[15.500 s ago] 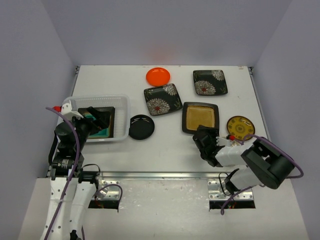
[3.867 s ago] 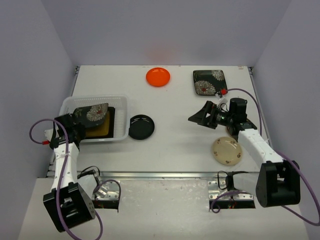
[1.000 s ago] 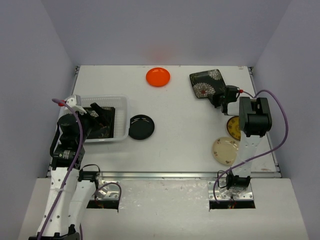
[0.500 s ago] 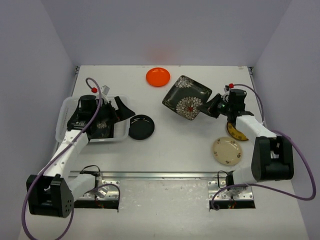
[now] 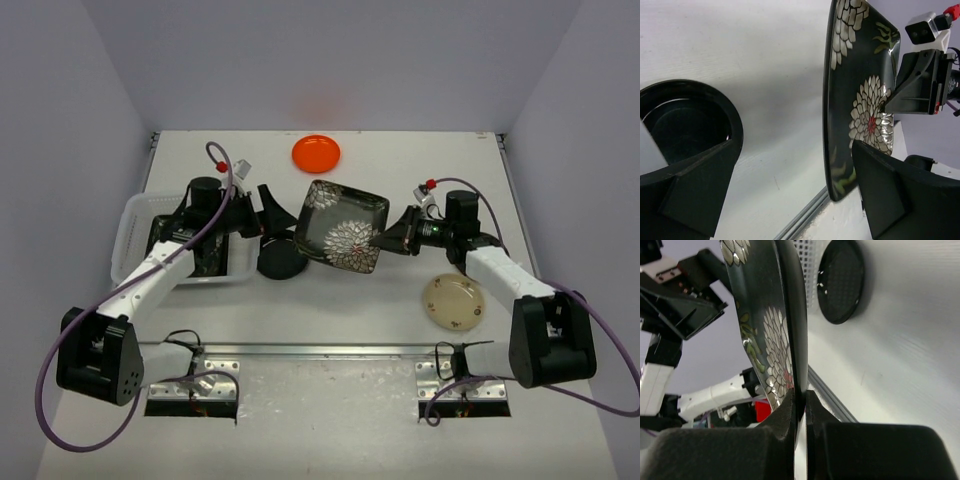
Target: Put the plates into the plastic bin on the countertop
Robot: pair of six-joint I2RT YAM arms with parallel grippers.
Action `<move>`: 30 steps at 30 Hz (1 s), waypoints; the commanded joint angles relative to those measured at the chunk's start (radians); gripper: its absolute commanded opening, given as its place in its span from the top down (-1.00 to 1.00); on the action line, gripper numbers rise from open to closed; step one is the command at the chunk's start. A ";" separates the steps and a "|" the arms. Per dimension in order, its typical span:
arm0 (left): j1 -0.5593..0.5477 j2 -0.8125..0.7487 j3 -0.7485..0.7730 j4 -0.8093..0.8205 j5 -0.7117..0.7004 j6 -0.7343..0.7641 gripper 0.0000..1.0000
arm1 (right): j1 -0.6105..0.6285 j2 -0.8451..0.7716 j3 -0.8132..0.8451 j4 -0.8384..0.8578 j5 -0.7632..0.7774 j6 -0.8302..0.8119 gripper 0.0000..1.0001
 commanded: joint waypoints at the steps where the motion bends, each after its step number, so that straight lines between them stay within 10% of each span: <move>1: -0.051 0.069 0.073 0.110 0.022 0.009 -0.75 | 0.032 -0.053 0.067 0.163 -0.157 0.019 1.00; 4: -0.055 0.106 0.098 0.108 0.031 0.013 -0.60 | 0.048 -0.051 0.088 0.115 -0.174 -0.034 1.00; 8: -0.067 0.115 0.113 0.105 0.056 0.013 0.55 | 0.052 -0.059 0.108 0.068 -0.155 -0.062 1.00; 11: -0.078 0.108 0.105 0.087 0.061 0.017 1.00 | 0.052 -0.038 0.126 0.065 -0.154 -0.059 1.00; 18: -0.077 0.033 0.112 0.025 -0.043 -0.011 1.00 | 0.041 -0.008 0.134 0.085 -0.134 -0.050 0.33; 22: -0.044 -0.027 0.182 -0.067 -0.154 -0.062 1.00 | 0.016 0.023 0.133 0.086 -0.103 -0.045 -0.77; 30: 0.305 -0.189 0.146 -0.144 -0.193 -0.264 1.00 | -0.043 0.063 0.117 0.006 -0.018 -0.097 -0.97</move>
